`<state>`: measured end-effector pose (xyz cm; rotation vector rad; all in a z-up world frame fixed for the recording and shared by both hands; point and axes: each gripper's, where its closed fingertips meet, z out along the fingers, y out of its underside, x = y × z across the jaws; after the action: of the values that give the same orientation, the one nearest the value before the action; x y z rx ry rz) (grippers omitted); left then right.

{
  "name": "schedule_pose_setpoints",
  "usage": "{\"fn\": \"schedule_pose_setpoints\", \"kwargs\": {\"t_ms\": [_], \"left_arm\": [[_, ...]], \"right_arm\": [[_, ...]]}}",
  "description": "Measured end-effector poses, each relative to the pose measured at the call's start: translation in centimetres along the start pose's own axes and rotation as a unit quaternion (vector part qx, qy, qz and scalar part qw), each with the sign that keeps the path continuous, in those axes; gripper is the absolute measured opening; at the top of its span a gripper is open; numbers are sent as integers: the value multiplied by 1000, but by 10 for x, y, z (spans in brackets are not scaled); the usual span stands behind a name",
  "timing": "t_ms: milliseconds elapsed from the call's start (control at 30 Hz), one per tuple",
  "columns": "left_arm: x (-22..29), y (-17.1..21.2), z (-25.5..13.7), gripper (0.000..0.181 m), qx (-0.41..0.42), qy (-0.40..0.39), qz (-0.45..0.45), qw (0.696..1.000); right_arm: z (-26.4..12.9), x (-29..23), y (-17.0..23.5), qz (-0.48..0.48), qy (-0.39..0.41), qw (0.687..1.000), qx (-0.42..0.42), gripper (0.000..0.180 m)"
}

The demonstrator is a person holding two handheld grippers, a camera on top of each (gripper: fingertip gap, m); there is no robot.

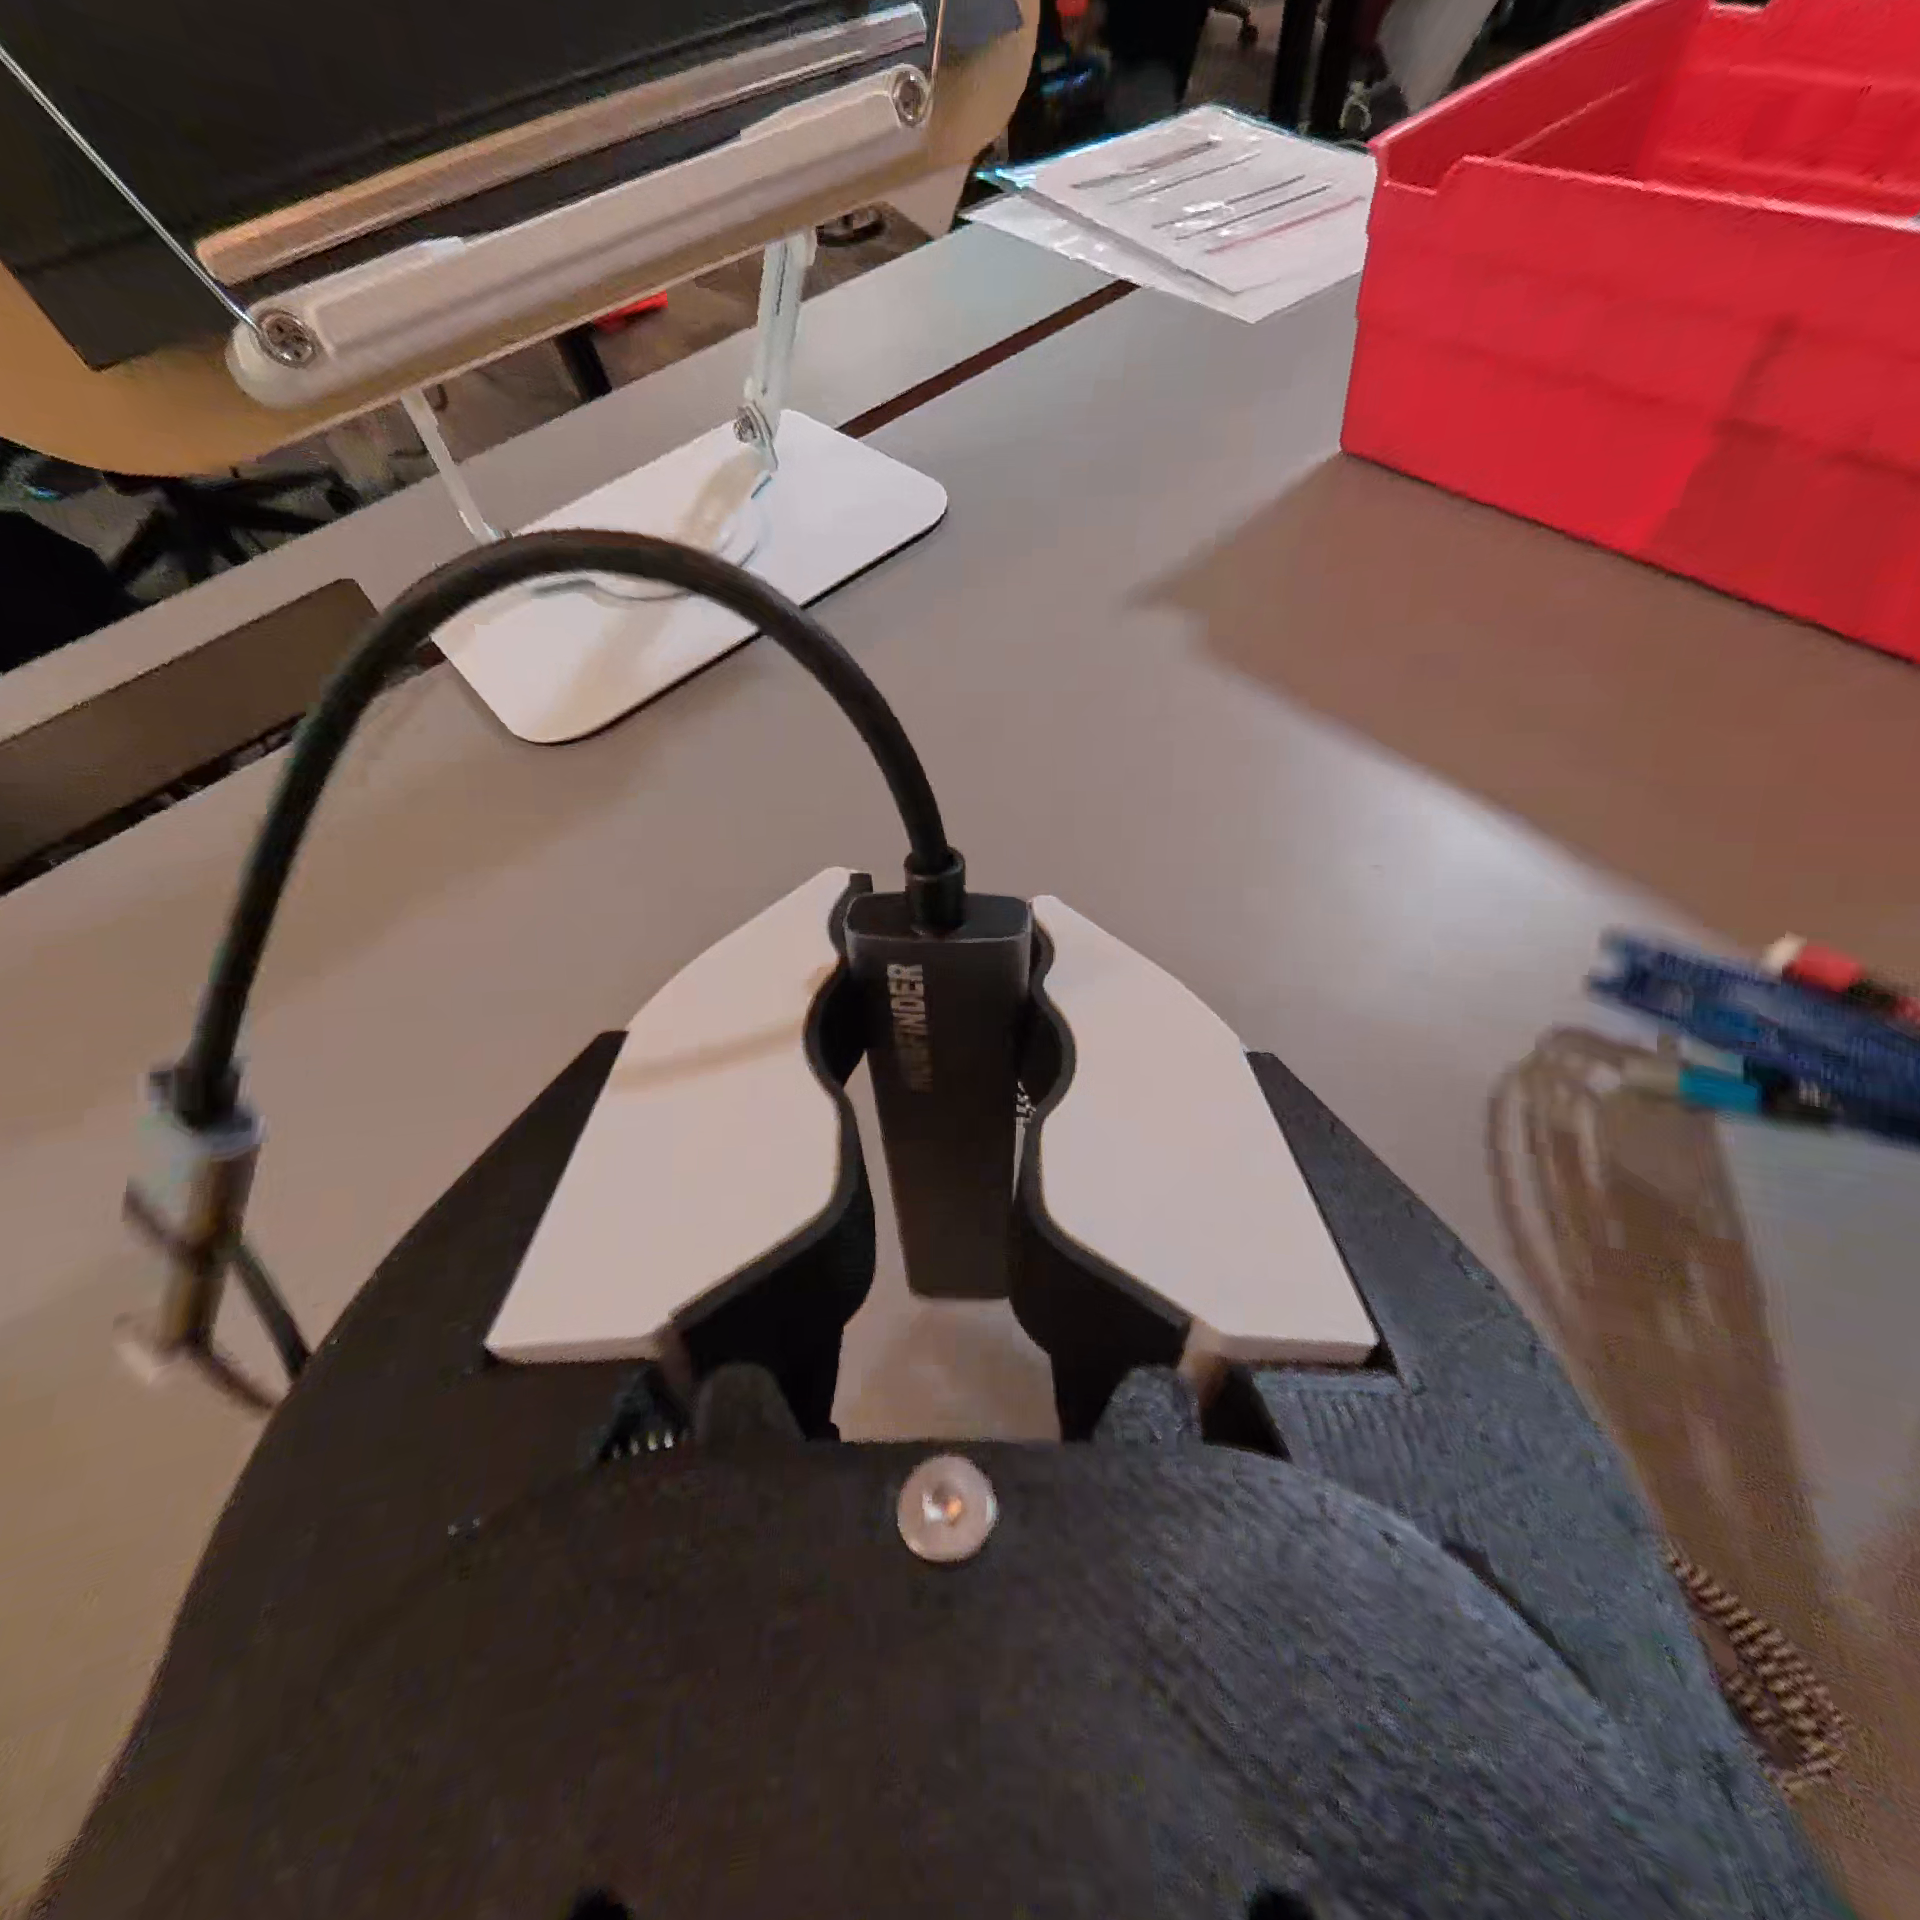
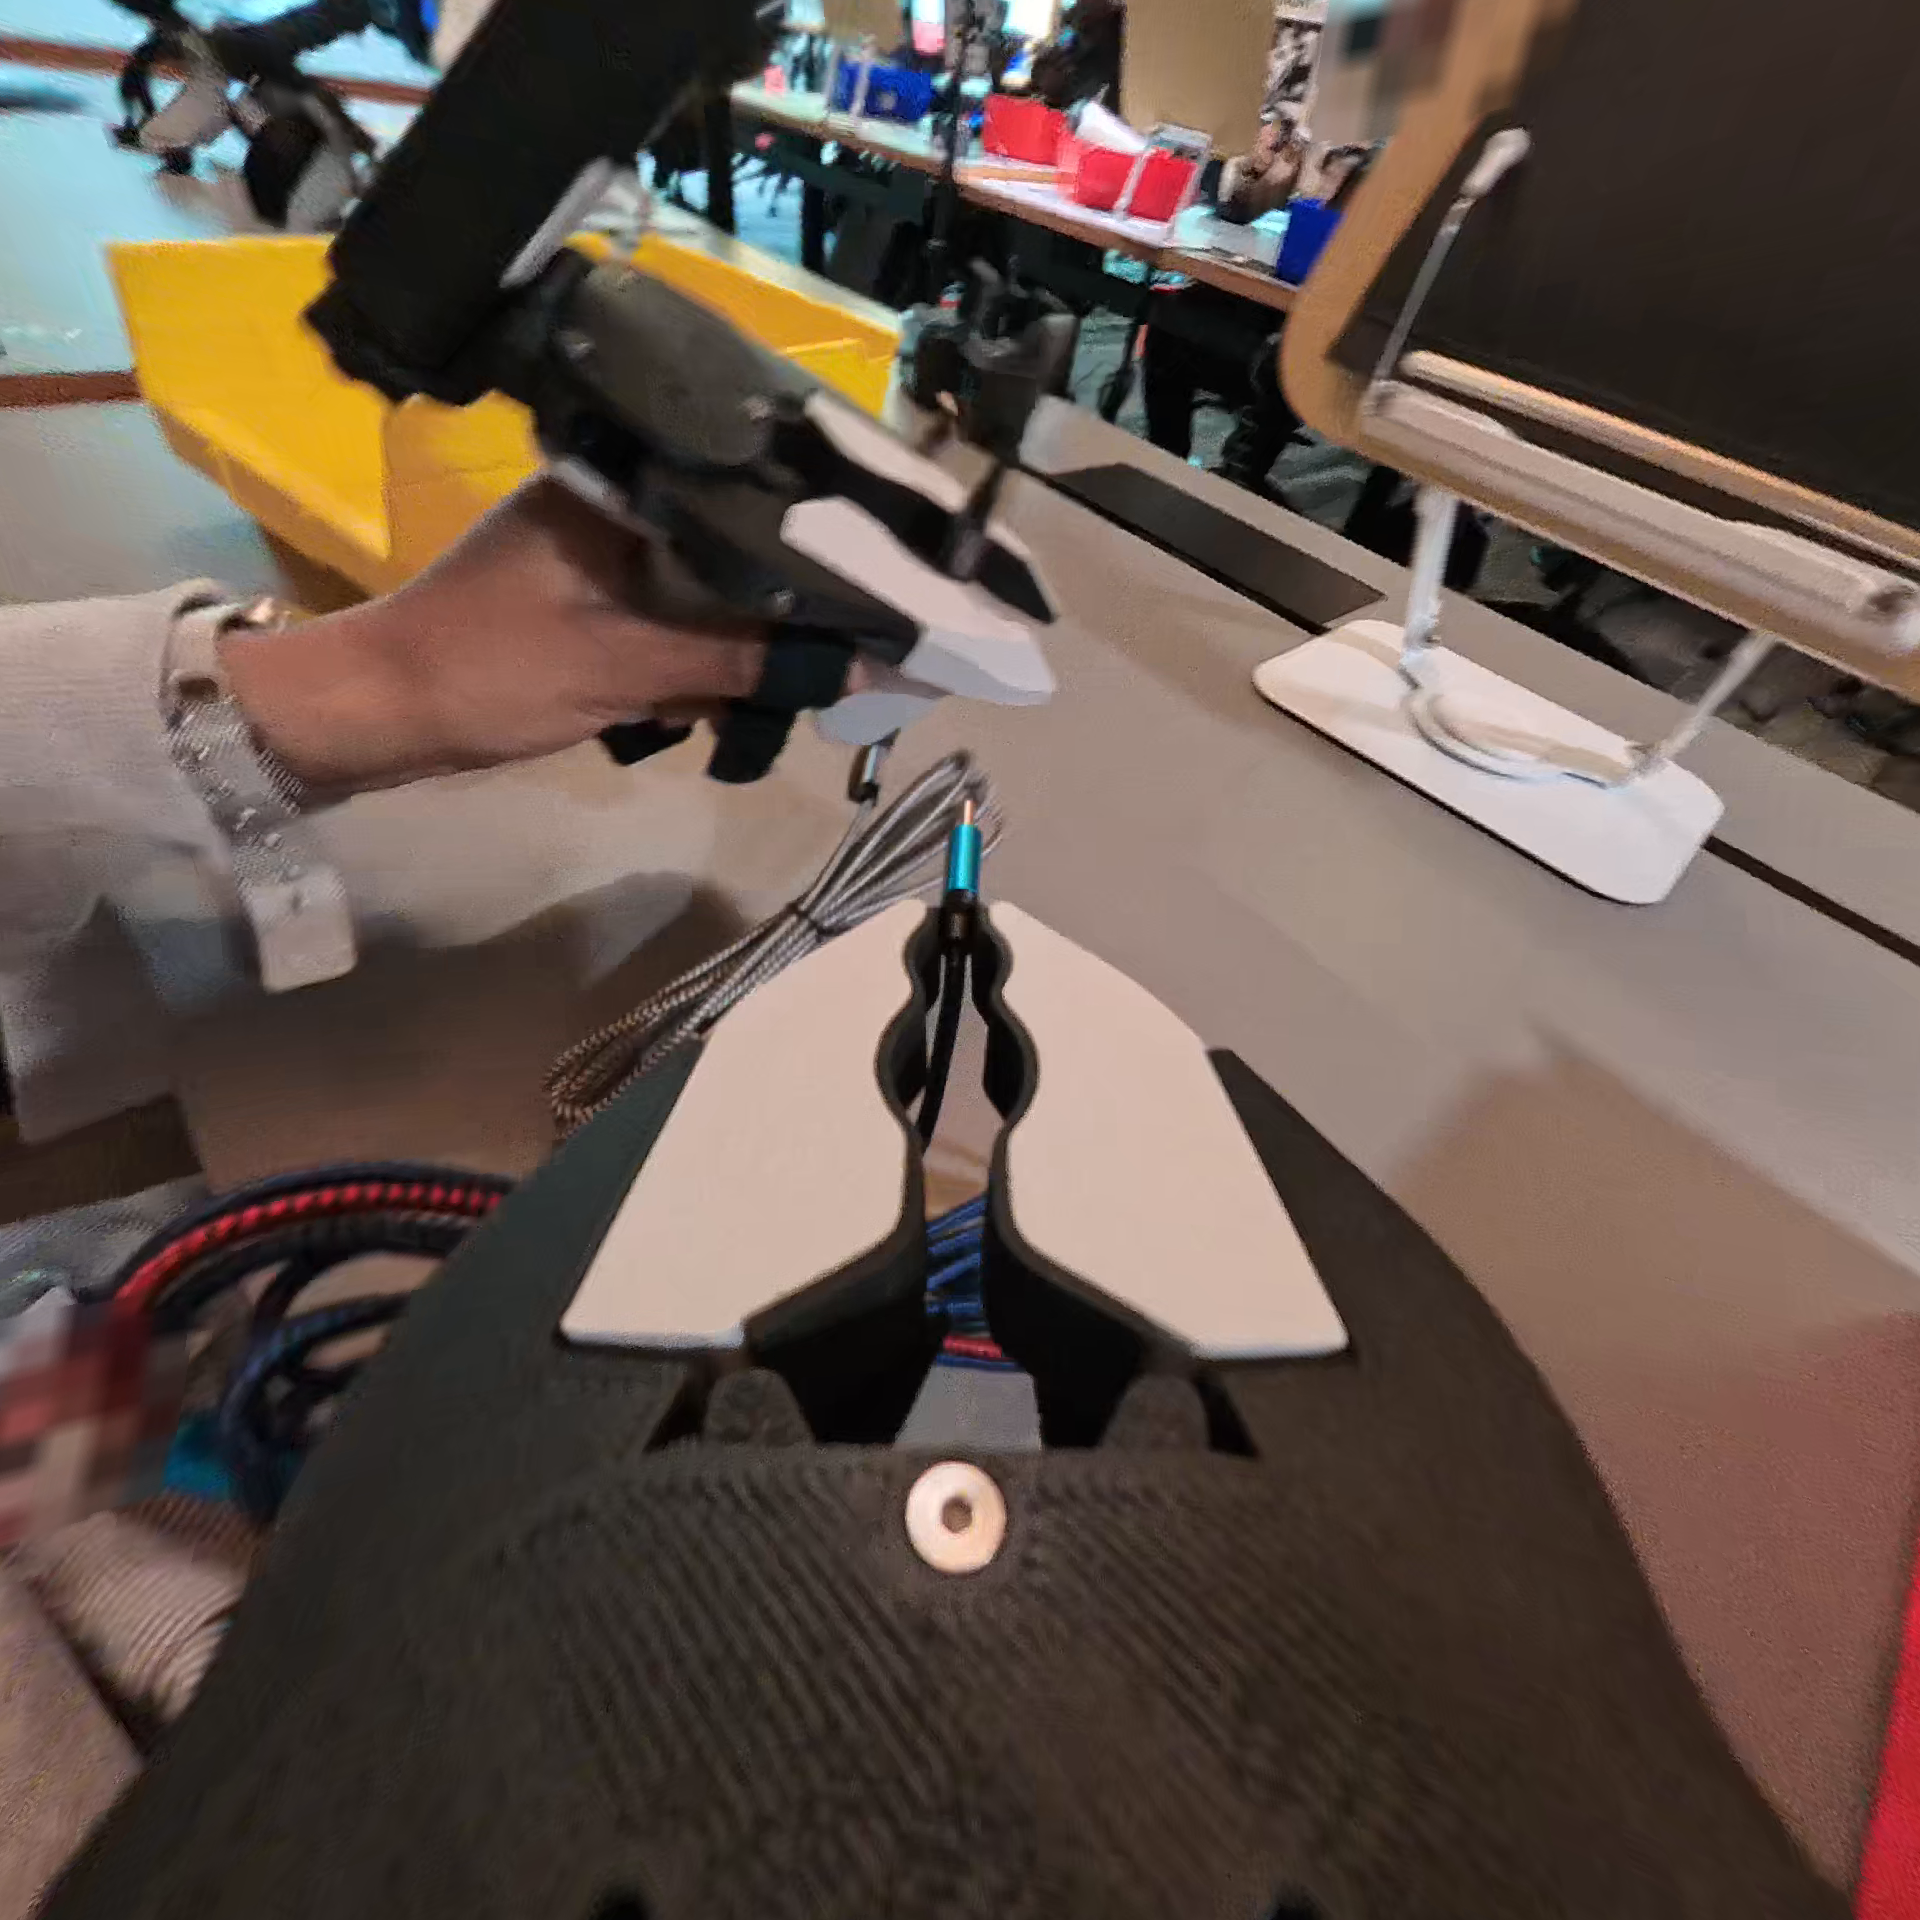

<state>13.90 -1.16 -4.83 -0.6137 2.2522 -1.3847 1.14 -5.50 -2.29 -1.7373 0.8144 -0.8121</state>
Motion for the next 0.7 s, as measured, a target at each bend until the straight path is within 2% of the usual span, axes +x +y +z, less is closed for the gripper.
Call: {"fn": "schedule_pose_setpoints", "kwargs": {"t_ms": [67, 200, 267, 367, 433, 533, 667, 700], "left_arm": [[-1, 10, 4, 30, -11, -1, 9, 1000], [0, 25, 12, 29, -29, 10, -5, 1000], [2, 27, 14, 29, -33, 17, -4, 999], [4, 27, 14, 29, -29, 15, 10, 999], [5, 27, 14, 30, -26, 14, 18, 999], [7, 26, 16, 30, -19, 21, 12, 1000], [9, 26, 18, 30, -12, 37, -8, 999], [9, 26, 18, 30, -12, 39, -8, 999]], "right_arm": [[-6, 18, 0, 33, 8, 999, 18, 15], [-7, 42, 26, 97, -4, 995, -15, 34], [-10, 50, 24, 130, -10, 991, -2, 43], [-18, 62, 24, 180, 3, 984, 6, 47], [-15, 64, 38, 209, 22, 977, -31, 49], [6, 50, 74, 205, 35, 970, -123, 74], [28, 36, 115, 148, 50, 955, -253, 100], [31, 33, 114, 142, 41, 955, -256, 90]]}}
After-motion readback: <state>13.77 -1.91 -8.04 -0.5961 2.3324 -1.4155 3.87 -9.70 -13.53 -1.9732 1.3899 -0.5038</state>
